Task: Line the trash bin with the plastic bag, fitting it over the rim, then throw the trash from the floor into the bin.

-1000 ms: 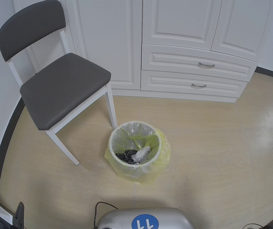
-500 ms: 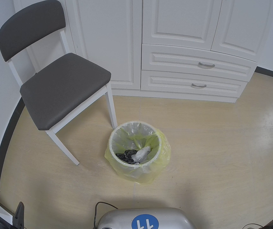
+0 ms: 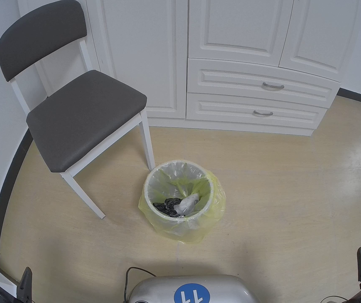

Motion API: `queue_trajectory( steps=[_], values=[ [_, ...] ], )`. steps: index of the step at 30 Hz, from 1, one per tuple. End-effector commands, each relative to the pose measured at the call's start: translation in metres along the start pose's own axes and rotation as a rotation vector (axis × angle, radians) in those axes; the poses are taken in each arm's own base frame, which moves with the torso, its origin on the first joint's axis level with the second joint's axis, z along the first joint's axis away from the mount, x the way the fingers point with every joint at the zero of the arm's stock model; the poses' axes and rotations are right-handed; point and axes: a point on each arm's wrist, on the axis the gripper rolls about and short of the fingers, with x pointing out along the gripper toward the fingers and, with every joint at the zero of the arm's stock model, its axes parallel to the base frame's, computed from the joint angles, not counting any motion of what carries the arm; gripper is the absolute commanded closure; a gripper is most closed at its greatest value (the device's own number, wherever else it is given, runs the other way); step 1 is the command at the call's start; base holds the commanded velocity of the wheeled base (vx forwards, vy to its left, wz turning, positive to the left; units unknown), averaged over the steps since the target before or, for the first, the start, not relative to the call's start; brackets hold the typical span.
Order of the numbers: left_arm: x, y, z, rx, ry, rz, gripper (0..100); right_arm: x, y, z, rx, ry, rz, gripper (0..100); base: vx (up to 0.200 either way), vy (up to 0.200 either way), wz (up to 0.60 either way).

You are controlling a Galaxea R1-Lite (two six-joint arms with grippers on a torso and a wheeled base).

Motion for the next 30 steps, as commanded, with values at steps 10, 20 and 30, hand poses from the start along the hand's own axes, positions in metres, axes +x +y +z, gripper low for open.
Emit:
queue_trajectory(
  steps=[10,20,30],
  values=[
    [0.0000,0.0000,-0.0047,0.000,0.000,0.000,0,-0.0002,0.0010,-0.0055,-0.021,0.004,0.030,0,0.000,0.000,0.00],
    [0.0000,0.0000,-0.0047,0.000,0.000,0.000,0,-0.0002,0.0013,-0.0055,-0.141,0.000,0.045,0,0.000,0.000,0.00],
    [0.0000,-0.0001,-0.0046,-0.002,-0.001,0.002,0,-0.0001,-0.0007,-0.0067,0.027,0.020,-0.042,0,0.000,0.000,0.00]
  ],
)
